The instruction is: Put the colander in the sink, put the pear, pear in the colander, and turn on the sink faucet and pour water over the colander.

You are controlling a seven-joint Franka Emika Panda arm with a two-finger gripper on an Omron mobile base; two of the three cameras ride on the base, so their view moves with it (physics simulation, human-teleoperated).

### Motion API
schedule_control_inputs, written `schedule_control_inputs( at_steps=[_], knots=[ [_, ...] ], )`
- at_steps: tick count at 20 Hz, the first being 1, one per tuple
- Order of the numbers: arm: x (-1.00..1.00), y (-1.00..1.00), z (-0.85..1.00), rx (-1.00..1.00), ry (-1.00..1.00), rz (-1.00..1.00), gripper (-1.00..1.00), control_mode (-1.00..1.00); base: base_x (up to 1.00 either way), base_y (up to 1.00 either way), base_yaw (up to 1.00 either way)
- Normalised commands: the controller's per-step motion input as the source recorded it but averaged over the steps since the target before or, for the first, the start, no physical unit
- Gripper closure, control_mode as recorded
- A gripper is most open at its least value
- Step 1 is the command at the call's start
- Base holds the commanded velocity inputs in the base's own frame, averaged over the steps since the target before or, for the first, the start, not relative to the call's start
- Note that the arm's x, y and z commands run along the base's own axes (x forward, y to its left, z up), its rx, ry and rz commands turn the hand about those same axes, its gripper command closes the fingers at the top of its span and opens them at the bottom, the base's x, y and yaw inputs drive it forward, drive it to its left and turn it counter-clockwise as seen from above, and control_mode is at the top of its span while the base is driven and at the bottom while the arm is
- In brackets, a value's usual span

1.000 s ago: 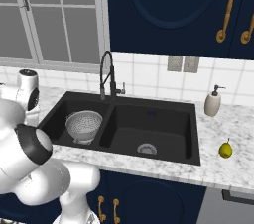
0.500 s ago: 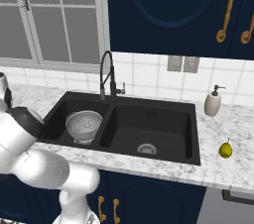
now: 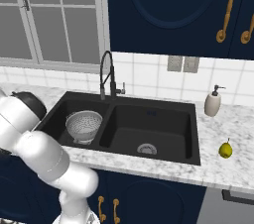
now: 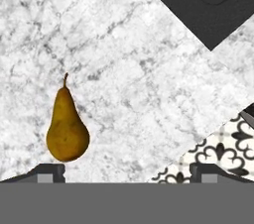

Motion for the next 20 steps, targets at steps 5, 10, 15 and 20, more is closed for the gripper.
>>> schedule_control_inputs(
  at_steps=[5, 10, 15, 20],
  knots=[
    [0.05, 0.33, -0.10, -0.07, 0.00, 0.00, -1.00, -1.00, 0.00, 0.00, 0.00],
    [0.08, 0.20, -0.27, -0.04, 0.00, 0.00, -1.00, -1.00, 0.00, 0.00, 0.00],
    [0.24, 0.04, -0.08, 0.00, 0.02, 0.06, -1.00, -1.00, 0.00, 0.00, 0.00],
    [0.12, 0.00, -0.09, 0.00, 0.07, 0.09, -1.00, -1.00, 0.00, 0.00, 0.00]
  ],
)
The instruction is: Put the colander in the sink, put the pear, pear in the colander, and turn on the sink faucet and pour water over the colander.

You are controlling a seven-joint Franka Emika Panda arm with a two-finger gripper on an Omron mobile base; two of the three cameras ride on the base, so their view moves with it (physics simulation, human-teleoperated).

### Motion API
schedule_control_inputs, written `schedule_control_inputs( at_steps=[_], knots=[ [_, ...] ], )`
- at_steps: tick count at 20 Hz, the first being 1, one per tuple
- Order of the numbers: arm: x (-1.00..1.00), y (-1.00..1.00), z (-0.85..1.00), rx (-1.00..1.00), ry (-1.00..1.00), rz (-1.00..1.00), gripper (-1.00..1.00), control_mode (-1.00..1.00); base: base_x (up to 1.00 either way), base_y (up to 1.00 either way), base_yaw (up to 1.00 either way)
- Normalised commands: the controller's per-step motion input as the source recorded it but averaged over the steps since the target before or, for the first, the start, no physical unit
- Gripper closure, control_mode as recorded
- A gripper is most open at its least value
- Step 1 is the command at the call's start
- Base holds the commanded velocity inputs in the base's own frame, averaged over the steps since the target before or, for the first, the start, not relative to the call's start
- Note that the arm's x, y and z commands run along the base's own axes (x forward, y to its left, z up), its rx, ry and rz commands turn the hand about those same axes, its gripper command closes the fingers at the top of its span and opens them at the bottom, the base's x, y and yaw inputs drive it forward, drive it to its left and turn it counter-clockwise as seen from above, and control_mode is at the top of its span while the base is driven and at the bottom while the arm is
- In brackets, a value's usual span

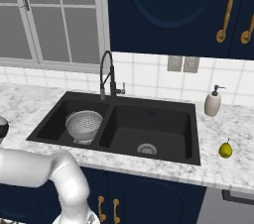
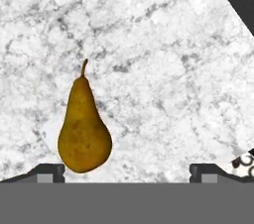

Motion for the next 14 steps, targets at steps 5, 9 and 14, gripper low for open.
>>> schedule_control_inputs(
  at_steps=[5, 9, 14],
  knots=[
    [0.00, 0.04, -0.37, 0.00, 0.00, 0.07, -1.00, -1.00, 0.00, 0.00, 0.00],
    [0.00, 0.15, -0.38, 0.00, -0.03, 0.00, -1.00, -1.00, 0.00, 0.00, 0.00],
    [0.07, 0.18, -0.26, 0.00, -0.02, 0.00, -1.00, -1.00, 0.00, 0.00, 0.00]
  ],
)
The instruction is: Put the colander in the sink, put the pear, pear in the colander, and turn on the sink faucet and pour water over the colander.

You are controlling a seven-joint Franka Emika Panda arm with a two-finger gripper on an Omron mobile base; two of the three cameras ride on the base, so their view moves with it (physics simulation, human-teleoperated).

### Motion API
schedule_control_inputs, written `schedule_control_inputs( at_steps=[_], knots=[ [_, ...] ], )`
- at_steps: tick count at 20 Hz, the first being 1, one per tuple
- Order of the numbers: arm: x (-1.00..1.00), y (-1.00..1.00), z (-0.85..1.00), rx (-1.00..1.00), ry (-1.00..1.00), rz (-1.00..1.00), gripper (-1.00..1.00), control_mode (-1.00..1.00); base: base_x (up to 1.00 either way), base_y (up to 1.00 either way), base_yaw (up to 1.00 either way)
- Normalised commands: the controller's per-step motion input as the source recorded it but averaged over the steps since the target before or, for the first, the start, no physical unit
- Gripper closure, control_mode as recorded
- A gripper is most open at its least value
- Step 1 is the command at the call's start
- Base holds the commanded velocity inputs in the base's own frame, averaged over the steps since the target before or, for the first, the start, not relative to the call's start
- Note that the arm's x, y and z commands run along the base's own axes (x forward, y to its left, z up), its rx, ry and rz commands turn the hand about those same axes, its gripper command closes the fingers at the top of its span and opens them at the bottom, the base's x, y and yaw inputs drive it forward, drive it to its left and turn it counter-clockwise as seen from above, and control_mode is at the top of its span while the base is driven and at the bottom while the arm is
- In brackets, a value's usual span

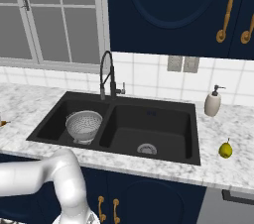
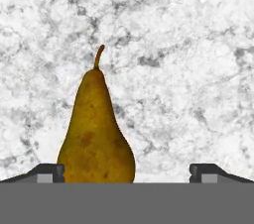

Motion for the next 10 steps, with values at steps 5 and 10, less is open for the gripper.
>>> schedule_control_inputs(
  at_steps=[5, 10],
  knots=[
    [0.11, 0.17, -0.23, 0.00, -0.01, 0.00, -1.00, -1.00, 0.00, 0.00, 0.00],
    [0.04, 0.14, -0.33, 0.00, 0.00, 0.00, -1.00, -1.00, 0.00, 0.00, 0.00]
  ],
)
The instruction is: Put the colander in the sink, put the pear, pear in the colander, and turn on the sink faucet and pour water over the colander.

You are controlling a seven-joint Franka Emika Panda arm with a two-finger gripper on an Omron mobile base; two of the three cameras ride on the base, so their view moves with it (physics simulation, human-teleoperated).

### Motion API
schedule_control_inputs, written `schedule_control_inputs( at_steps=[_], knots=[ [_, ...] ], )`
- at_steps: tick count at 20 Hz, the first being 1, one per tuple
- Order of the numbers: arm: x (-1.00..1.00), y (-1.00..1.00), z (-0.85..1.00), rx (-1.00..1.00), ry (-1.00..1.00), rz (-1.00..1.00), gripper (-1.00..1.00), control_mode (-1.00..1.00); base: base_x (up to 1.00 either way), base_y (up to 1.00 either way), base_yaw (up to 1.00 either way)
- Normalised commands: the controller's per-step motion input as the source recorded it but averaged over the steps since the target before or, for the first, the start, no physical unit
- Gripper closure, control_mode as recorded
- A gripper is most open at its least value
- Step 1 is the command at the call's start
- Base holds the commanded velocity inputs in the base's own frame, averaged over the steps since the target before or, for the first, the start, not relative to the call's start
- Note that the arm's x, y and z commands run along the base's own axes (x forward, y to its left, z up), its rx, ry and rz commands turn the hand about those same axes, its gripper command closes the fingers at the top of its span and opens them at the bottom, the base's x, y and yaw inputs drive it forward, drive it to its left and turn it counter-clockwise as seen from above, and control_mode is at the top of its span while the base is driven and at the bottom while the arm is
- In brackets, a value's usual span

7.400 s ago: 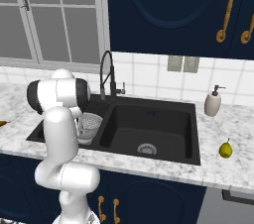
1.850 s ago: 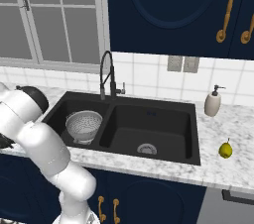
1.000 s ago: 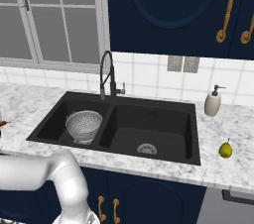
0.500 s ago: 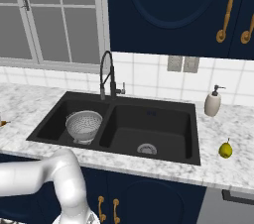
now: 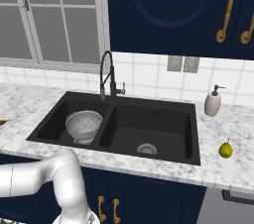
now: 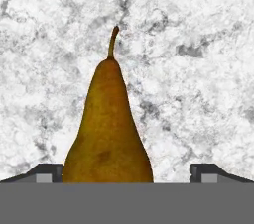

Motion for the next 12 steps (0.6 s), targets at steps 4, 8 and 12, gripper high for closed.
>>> schedule_control_inputs(
  at_steps=[4, 8, 12],
  knots=[
    [0.05, 0.14, -0.32, 0.00, -0.01, 0.00, 1.00, -1.00, 0.00, 0.00, 0.00],
    [0.01, 0.01, -0.01, 0.00, 0.00, 0.03, 1.00, -1.00, 0.00, 0.00, 0.00],
    [0.00, -0.08, 0.00, 0.00, 0.00, 0.00, 1.00, -1.00, 0.00, 0.00, 0.00]
  ],
)
